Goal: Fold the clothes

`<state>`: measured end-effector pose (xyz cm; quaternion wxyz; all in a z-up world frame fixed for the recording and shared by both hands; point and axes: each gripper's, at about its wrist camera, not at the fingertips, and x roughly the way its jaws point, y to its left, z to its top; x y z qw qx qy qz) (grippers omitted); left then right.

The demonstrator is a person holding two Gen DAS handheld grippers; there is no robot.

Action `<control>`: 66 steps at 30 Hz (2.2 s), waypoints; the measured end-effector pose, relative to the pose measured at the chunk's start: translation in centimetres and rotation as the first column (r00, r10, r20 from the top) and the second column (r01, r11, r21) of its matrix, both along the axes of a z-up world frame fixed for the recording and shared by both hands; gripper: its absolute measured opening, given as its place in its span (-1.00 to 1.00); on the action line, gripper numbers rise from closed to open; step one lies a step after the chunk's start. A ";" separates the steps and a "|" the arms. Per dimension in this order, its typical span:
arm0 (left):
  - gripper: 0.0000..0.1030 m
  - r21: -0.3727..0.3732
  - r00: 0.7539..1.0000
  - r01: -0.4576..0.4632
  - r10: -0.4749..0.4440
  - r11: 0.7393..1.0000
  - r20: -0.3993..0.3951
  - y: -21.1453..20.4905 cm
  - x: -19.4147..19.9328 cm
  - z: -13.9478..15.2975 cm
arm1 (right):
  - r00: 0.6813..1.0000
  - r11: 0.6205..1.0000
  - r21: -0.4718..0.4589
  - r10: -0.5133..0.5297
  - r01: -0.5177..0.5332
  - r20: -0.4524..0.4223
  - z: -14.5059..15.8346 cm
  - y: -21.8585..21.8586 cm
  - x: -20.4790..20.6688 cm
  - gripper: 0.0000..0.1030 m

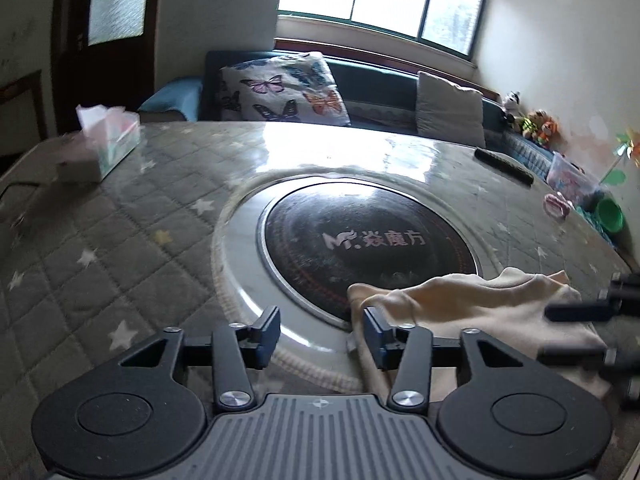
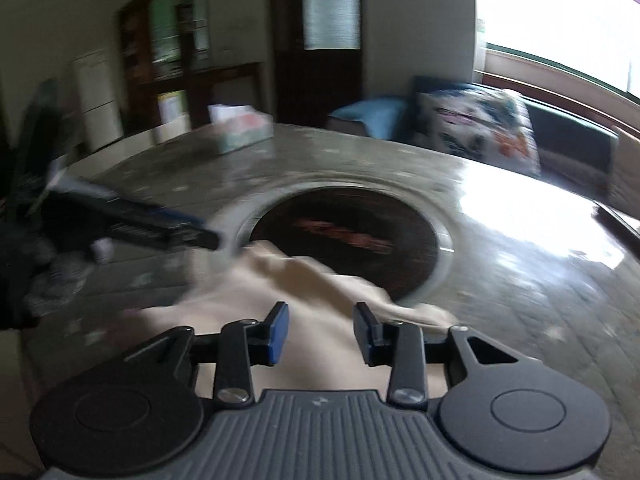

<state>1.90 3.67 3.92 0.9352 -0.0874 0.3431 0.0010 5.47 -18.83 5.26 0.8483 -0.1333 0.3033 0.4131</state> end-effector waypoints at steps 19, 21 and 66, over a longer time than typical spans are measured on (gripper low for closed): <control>0.38 -0.214 0.997 -0.052 0.038 0.976 -0.068 2.3 -2.5 -0.2 | 0.901 0.894 -0.319 0.387 -0.315 0.196 -3.7 9.7 -9.6 -0.17; 0.38 -0.252 0.996 -0.049 0.030 0.967 -0.081 2.2 -2.3 -0.4 | 0.900 0.893 -0.329 0.385 -0.307 0.205 -4.0 9.9 -9.8 -0.19; 0.52 -0.629 0.962 -0.254 0.125 0.734 -0.243 1.6 -0.6 -2.6 | 0.969 0.977 -0.045 0.213 -0.208 0.126 0.0 5.4 -7.3 -0.90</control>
